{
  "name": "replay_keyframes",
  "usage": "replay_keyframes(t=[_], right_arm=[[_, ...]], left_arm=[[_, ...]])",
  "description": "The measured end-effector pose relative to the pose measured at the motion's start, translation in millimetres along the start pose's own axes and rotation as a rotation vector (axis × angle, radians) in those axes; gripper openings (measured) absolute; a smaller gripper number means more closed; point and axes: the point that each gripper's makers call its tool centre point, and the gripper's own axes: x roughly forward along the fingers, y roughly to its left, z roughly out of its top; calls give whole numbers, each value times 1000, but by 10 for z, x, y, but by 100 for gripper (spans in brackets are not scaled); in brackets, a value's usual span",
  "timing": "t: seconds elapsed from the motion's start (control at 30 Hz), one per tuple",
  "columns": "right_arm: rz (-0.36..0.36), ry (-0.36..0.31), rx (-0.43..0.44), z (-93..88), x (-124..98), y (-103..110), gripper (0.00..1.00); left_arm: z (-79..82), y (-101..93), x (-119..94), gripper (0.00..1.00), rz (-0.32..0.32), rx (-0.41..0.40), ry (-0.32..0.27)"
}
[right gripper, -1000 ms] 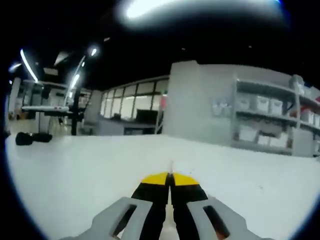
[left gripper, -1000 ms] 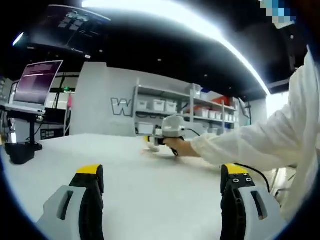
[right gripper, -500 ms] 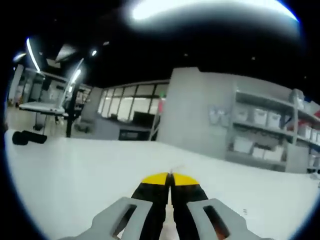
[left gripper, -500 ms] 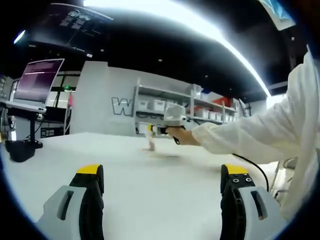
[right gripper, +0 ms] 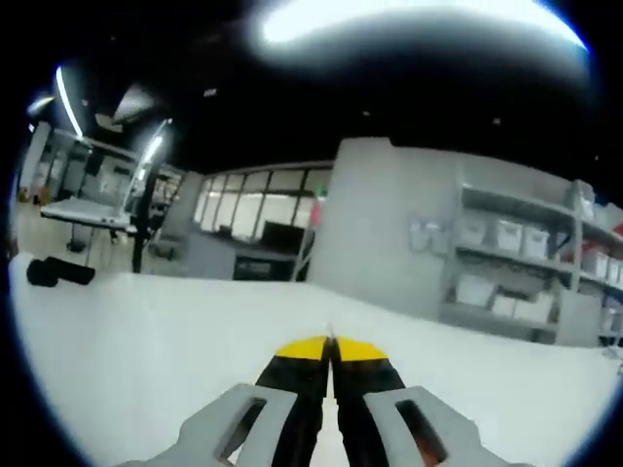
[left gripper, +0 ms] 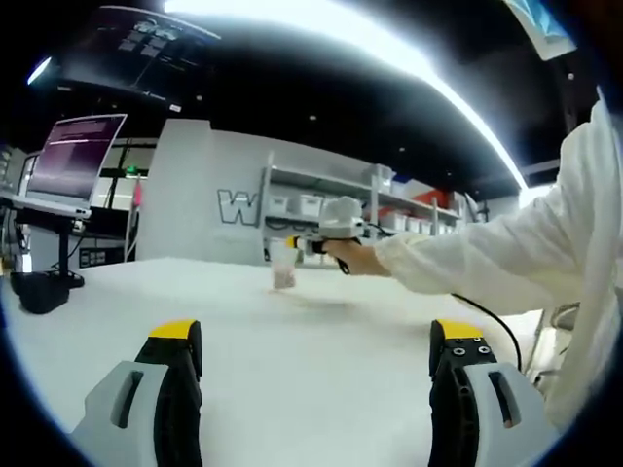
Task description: Open the resealable bag by pulling the two sides of the seal apart until the entire bag opening is separated and visibly accessible.
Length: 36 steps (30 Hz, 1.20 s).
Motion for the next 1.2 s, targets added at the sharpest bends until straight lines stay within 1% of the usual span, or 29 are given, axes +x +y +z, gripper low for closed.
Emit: replay_keyframes(t=[0.13,0.23,0.57,0.67,0.83,0.97,1.2], right_arm=[[14,-15,-53,73,-16,44,0],[21,-20,-53,111,-29,58,0],[32,-25,-36,153,-101,30,0],[40,-40,-74,216,-147,29,0],[55,-56,-82,316,-207,45,0],[60,-66,-96,385,-236,44,0],[60,-73,-97,475,-262,-5,0]], left_arm=[[5,-8,-7,95,-1,1,0],[19,-17,-11,95,-1,3,-4],[31,-45,-30,95,-4,6,-4],[44,-57,-38,95,-4,10,-5],[43,-99,-40,95,-10,15,-1],[82,-138,-35,95,-20,24,-5],[119,-164,-40,95,-23,23,-13]])
